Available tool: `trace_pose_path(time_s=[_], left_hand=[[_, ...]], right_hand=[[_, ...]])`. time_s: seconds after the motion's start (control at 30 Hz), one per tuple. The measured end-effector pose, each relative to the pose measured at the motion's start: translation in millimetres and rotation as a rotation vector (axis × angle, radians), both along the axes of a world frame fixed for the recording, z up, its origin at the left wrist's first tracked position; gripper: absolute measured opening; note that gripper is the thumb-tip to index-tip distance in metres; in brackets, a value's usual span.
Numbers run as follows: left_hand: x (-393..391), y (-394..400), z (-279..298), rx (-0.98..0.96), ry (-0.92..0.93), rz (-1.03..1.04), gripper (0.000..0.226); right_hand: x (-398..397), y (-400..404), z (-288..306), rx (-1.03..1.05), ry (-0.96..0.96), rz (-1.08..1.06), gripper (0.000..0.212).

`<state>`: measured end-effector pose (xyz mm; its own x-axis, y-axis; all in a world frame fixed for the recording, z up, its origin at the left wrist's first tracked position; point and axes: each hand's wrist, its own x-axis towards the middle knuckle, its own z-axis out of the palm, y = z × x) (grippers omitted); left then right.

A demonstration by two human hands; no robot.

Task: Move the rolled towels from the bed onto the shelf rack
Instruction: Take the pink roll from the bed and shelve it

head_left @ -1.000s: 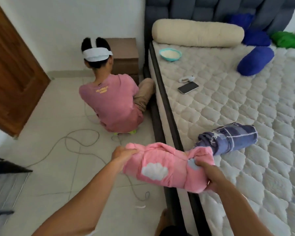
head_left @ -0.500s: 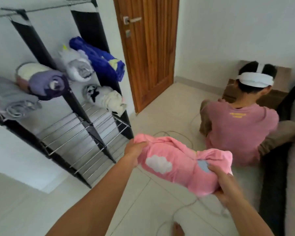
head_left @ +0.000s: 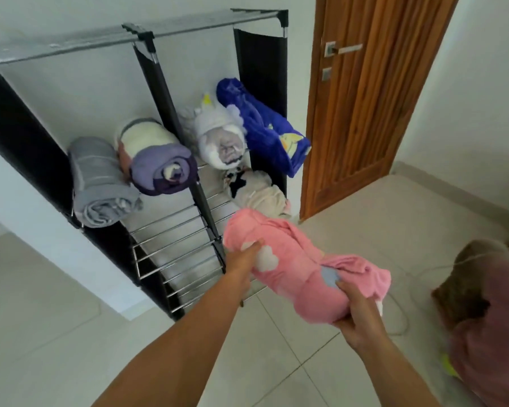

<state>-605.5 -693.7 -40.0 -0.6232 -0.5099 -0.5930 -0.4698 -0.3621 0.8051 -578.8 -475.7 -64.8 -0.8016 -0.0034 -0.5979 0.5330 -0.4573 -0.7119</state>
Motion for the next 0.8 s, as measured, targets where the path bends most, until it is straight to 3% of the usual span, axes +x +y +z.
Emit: trace_pose_path(time_s=[0.1,0.23,0.4,0.63,0.8], left_hand=[[-30,-15,-7,0.221,-0.028,-0.041,0.082],[-79,-48,-22,0.222,-0.037,-0.006,0.069],[-134,-98,-47,0.097,-0.077,0.001,0.052],[-208,-150,-73,-0.148,-0.165,0.028,0.076],[-229,-163,-83,-0.418,-0.225,-0.174,0.055]], right_hand=[[-36,-32,0,-0.023,-0.015,0.030,0.042],[-75,-83,-15,0.040,-0.011,0.116,0.041],[-124,-137,-43,0.032,-0.073,0.140,0.045],[-187,-200,-75,-0.150,-0.157,0.221,0.067],[-222,-239,-87,-0.252,-0.185,0.256,0.047]])
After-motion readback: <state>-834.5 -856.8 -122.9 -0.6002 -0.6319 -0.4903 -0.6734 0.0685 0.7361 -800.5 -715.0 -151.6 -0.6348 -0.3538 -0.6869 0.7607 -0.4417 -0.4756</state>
